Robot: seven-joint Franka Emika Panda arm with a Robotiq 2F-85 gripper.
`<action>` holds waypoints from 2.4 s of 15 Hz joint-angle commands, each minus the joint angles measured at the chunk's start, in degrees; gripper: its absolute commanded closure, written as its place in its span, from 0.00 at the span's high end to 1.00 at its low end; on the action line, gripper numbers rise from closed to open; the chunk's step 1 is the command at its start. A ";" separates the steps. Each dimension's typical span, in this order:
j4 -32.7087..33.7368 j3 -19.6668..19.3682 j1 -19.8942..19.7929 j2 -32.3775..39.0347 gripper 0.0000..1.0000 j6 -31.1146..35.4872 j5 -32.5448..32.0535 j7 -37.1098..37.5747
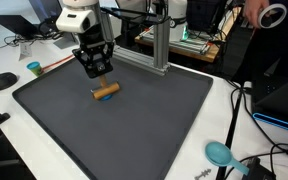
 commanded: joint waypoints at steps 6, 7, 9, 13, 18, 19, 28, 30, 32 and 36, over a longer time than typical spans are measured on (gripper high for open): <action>1.11 -1.60 0.34 4.74 0.23 -0.84 -4.25 -0.57; 1.14 -1.70 0.41 4.75 0.23 -0.98 -4.64 -0.51; 1.30 -1.76 0.44 4.78 0.23 -1.29 -5.07 -0.57; 1.38 -1.80 0.51 4.90 0.23 -1.35 -5.63 -0.58; 1.34 -1.92 0.66 5.00 0.23 -1.63 -6.63 -0.67; 1.31 -1.93 0.68 5.00 0.23 -1.63 -6.81 -0.70; 1.36 -2.36 1.45 5.11 0.23 -1.75 -9.27 -0.16; 1.42 -2.13 1.43 5.09 0.23 -1.53 -9.11 -0.40; 1.54 -1.32 1.08 4.89 0.23 -1.35 -7.57 -1.29; 1.62 0.44 0.85 4.32 0.23 -1.12 -4.73 -3.23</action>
